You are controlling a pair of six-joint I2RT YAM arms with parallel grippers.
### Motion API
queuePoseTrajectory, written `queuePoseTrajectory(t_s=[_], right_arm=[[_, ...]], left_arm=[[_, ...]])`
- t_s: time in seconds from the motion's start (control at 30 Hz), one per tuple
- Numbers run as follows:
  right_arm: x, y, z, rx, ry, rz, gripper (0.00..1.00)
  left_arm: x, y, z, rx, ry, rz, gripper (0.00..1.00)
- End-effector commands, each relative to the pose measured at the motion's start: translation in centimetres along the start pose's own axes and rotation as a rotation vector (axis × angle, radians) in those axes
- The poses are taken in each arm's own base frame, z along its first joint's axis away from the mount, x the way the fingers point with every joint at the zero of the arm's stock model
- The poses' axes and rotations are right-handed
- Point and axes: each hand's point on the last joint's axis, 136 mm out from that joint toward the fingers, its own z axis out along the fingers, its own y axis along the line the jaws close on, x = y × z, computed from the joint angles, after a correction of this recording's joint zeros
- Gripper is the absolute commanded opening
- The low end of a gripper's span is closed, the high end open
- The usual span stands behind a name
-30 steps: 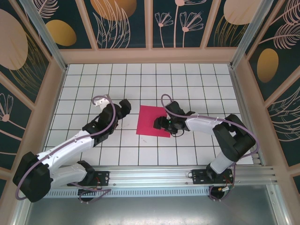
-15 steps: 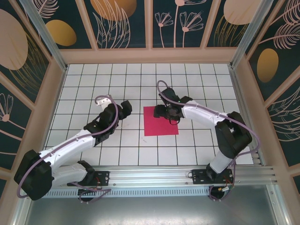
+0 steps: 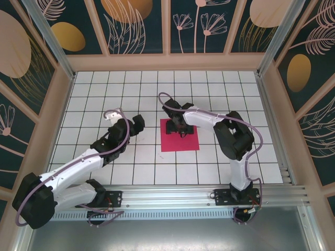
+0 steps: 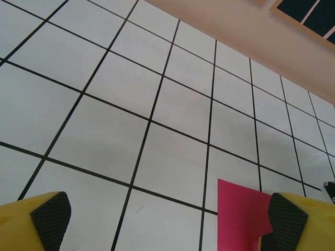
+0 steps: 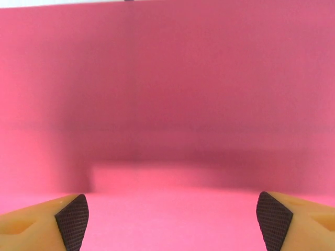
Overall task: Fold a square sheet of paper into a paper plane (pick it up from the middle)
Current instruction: Fold the square sheet of paper in half at the center of the table.
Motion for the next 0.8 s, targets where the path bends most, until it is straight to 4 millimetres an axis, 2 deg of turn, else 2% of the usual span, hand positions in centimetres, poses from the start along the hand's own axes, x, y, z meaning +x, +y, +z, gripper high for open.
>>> queuePoseTrajectory(t_s=[0.0, 0.3, 0.53, 0.7, 0.77], right_arm=[[-0.2, -0.2, 0.3, 0.029, 0.019, -0.034, 0.86], [1.7, -0.7, 2.8, 0.045, 0.099, -0.048, 0.85], [2.8, -1.0, 3.6, 0.025, 0.131, -0.037, 0.81], [2.2, -1.7, 3.0, 0.095, 0.1, -0.046, 0.79], [1.7, -1.5, 2.4, 0.095, 0.081, -0.044, 0.74]], left_arm=[[0.0, 0.9, -0.1, -0.025, -0.012, 0.027, 0.98], [0.3, 0.8, 0.1, -0.017, -0.001, 0.026, 0.98], [0.7, 0.6, 0.2, -0.01, 0.014, 0.026, 0.98], [0.9, 0.2, 0.4, -0.002, 0.027, 0.025, 0.99], [0.9, 0.1, 0.5, 0.001, 0.034, 0.023, 0.98]])
